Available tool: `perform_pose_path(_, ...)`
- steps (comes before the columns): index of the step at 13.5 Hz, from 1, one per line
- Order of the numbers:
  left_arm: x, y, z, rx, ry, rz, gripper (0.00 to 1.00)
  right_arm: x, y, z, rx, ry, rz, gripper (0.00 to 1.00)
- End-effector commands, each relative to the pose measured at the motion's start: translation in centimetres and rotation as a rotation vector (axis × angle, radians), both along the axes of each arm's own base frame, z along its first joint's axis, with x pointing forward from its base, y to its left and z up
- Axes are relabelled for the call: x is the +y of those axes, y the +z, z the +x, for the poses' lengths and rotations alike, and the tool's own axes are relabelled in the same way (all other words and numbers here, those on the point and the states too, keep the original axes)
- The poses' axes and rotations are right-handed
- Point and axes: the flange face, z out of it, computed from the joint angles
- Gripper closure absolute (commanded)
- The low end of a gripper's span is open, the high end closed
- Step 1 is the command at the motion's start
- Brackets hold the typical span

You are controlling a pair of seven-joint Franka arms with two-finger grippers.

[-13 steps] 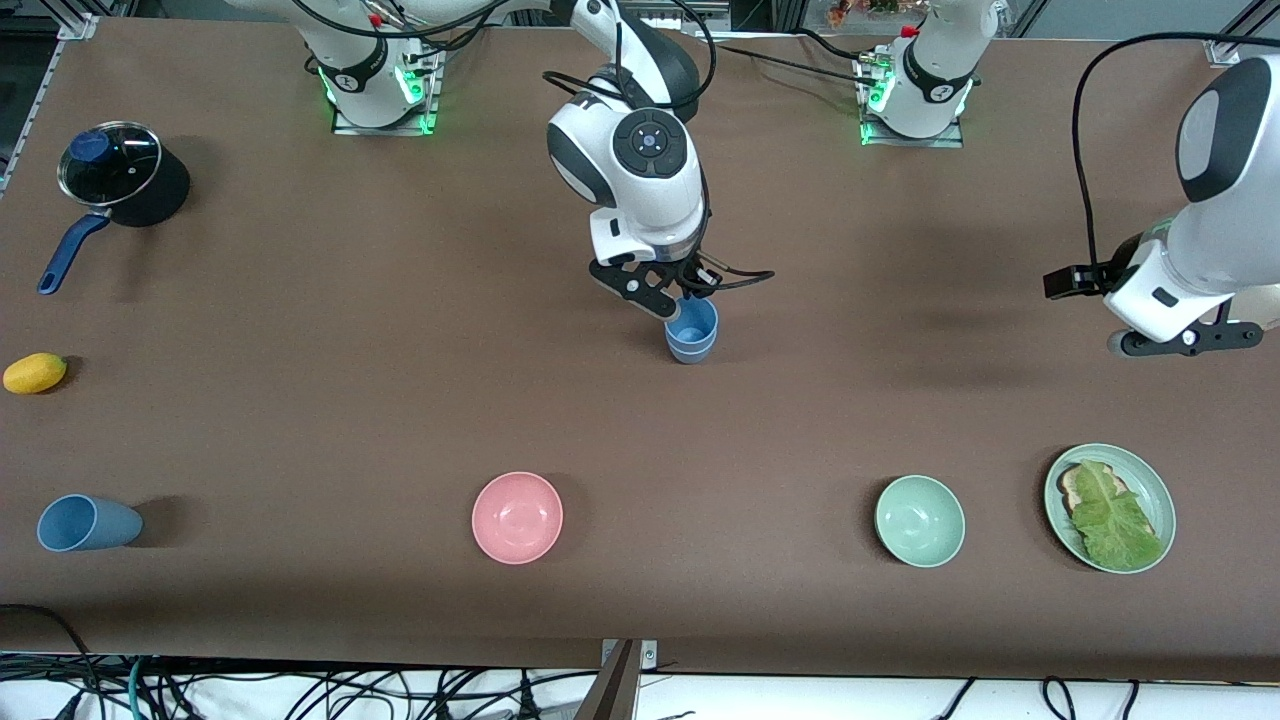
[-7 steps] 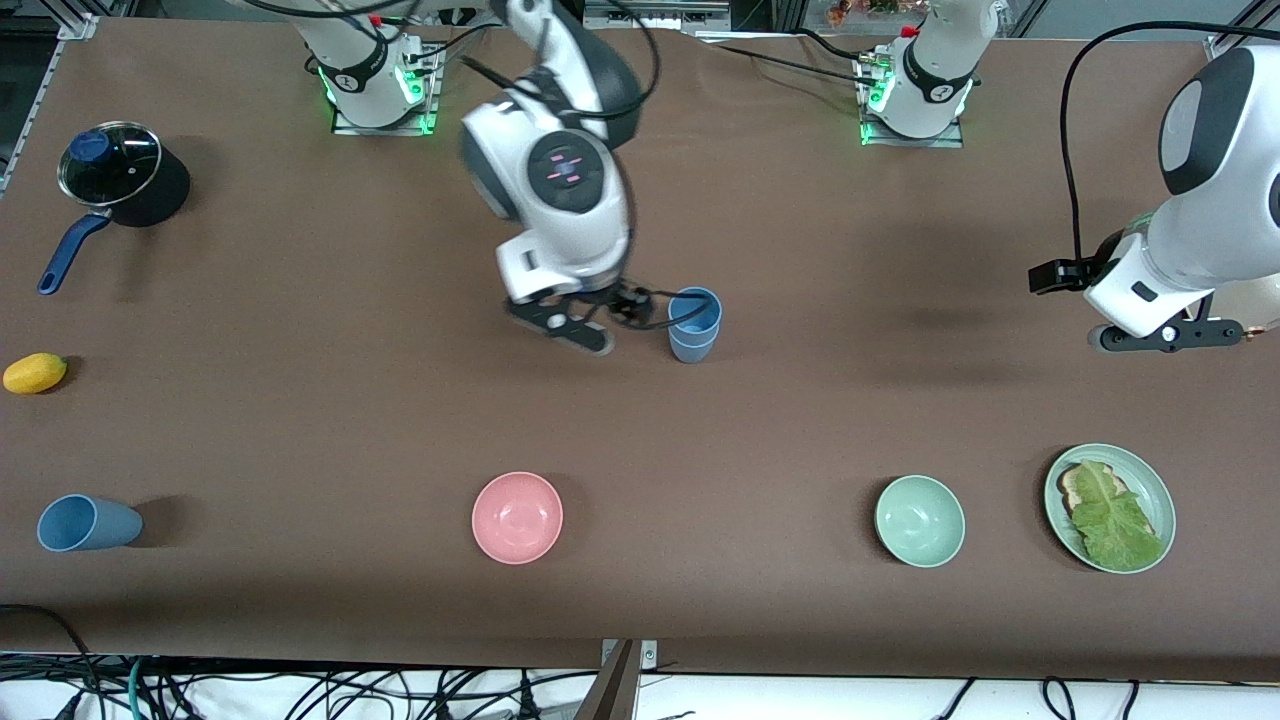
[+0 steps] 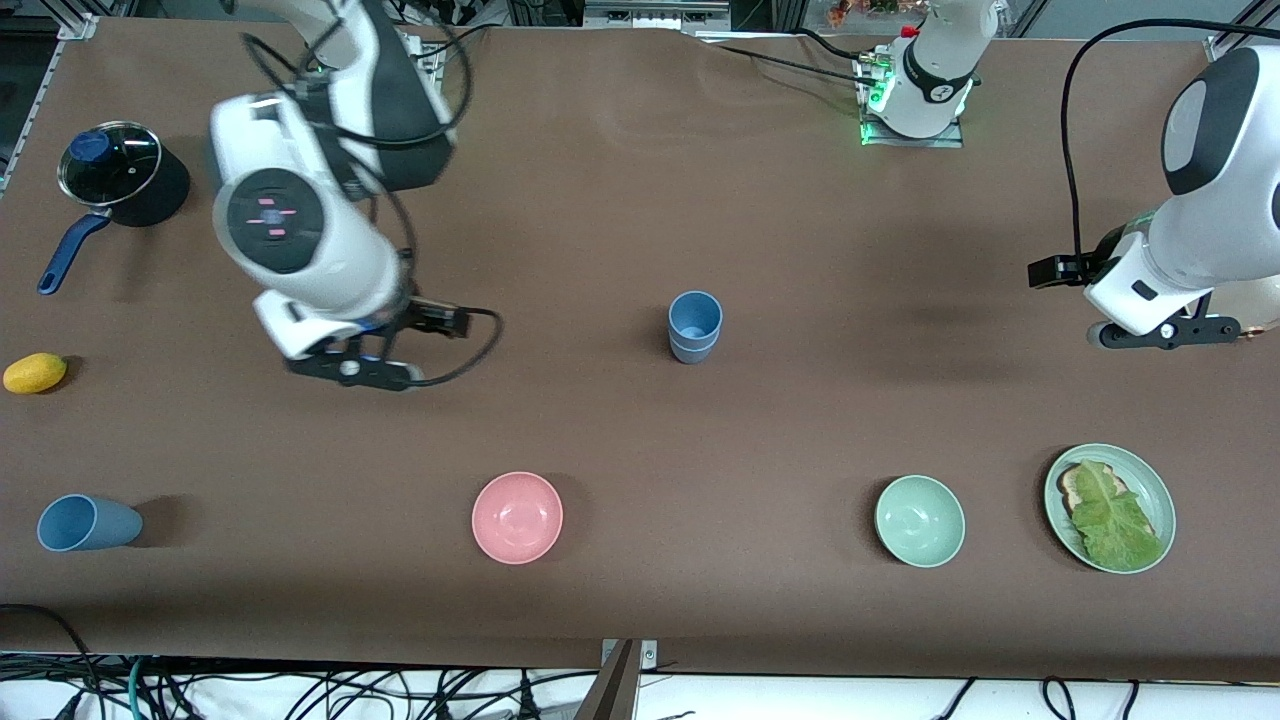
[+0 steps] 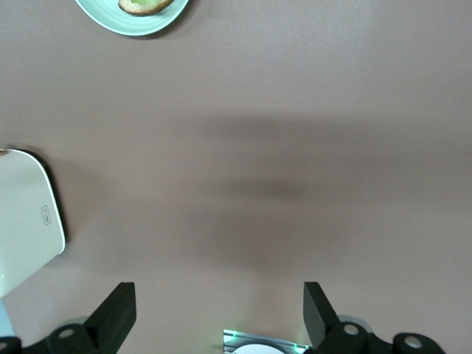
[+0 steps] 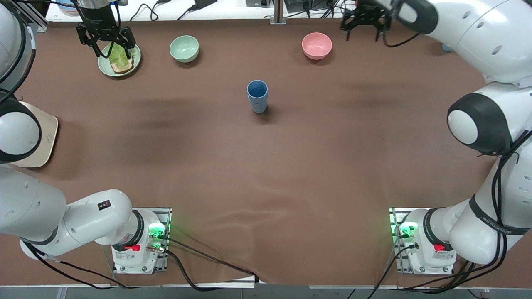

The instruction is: Stack blue cups with both arms

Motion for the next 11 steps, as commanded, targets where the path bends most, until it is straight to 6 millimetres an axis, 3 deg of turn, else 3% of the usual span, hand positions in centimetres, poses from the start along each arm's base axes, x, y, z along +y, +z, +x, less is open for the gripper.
perform_pose_path(1,0.5,2.1,0.1,-0.018,0.018,-0.028,0.00,-7.3,2.7,-0.5,0.033,0.072,0.058,0.00)
perform_pose_path(3,1.3,2.7,-0.1,0.001,0.041,-0.057,0.00,-12.3,3.9,-0.2,0.042,0.081,0.093,0.00)
perform_pose_path(5,2.3,4.4,0.2,-0.001,0.055,-0.083,0.00,-15.9,4.8,-0.2,0.041,0.103,0.115,0.00)
perform_pose_path(11,3.9,6.1,0.1,-0.049,0.025,-0.099,0.00,-18.3,4.8,0.1,0.030,0.049,0.175,0.00)
